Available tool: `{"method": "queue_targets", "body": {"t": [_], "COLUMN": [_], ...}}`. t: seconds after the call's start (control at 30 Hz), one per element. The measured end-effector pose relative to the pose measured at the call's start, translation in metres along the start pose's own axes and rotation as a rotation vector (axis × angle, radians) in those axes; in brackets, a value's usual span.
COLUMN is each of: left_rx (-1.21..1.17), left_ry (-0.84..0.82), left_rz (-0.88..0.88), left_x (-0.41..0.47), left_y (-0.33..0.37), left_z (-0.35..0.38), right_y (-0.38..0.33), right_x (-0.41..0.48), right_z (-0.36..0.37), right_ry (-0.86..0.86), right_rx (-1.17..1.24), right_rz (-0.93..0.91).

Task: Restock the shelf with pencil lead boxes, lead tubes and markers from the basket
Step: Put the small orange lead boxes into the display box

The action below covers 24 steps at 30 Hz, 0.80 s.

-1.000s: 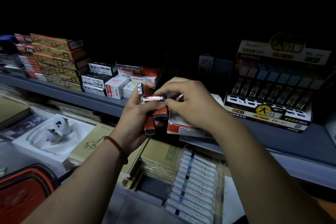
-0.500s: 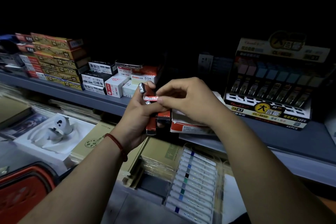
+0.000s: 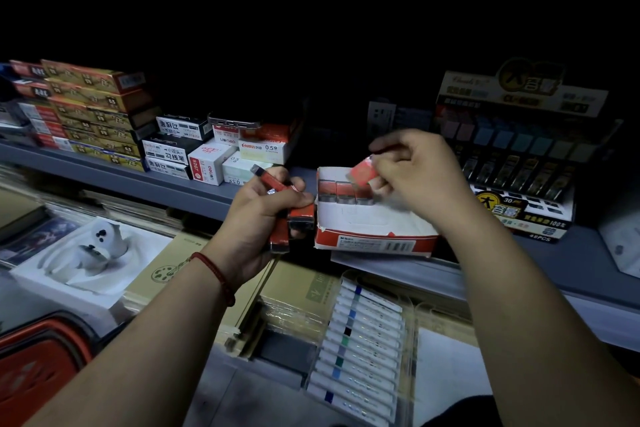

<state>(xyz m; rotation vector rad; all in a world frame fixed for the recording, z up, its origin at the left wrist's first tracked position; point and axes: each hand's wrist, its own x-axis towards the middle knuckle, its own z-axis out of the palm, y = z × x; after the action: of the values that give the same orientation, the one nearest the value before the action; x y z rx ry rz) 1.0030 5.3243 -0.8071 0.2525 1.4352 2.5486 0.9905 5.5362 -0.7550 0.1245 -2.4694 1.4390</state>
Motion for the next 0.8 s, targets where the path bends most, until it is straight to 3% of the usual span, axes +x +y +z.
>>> {"method": "queue_targets", "body": {"t": [0.23, 0.5, 0.8], "left_rx": [0.005, 0.039, 0.237], "left_ry": [0.018, 0.036, 0.144], "left_rz": [-0.009, -0.026, -0.102], "left_x": [0.000, -0.002, -0.002], "left_y": [0.000, 0.004, 0.013], "left_z": [0.002, 0.004, 0.013], "right_y": [0.014, 0.021, 0.016], "right_x": [0.005, 0.012, 0.010], "right_z": [-0.016, 0.005, 0.012], "right_ry": [-0.029, -0.106, -0.196], "right_rx": [-0.452, -0.505, -0.793], "right_rz": [-0.031, 0.001, -0.012]}}
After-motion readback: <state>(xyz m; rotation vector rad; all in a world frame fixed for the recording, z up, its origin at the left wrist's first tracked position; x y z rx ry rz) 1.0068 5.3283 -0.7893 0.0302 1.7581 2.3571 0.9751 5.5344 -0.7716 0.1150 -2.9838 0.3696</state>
